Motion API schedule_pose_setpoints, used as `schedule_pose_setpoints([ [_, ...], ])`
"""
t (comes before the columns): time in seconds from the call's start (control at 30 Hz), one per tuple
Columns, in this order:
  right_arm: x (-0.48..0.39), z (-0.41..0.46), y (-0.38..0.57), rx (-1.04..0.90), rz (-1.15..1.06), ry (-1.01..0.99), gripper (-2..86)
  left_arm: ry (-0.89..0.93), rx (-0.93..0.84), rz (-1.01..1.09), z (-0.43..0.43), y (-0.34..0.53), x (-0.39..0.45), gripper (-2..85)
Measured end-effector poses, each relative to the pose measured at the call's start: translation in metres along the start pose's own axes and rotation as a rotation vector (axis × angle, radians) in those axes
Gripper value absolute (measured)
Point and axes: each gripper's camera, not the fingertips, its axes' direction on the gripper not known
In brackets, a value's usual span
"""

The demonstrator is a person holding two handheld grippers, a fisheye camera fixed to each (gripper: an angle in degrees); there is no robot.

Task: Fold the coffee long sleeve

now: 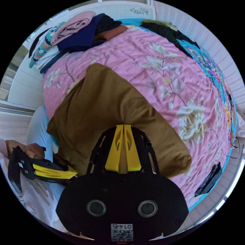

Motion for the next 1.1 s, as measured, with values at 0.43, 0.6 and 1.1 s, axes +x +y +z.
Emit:
schedule_pose_setpoints([
  [0.43, 0.073, -0.001, -0.032, -0.067, 0.040, 0.002, -0.4, -0.142, 0.019, 0.105, 0.028, 0.005, 0.029, -1.0],
  [0.6, 0.132, -0.039, 0.022, 0.135, 0.157, -0.191, -0.2, -0.172, 0.076, 0.127, 0.021, 0.013, 0.037, -0.8],
  [1.1, 0.216, -0.040, 0.401, 0.219, 0.685, -0.496, 6.0, 0.088, 0.314, 0.066, 0.025, -0.034, 0.029, 14.2],
])
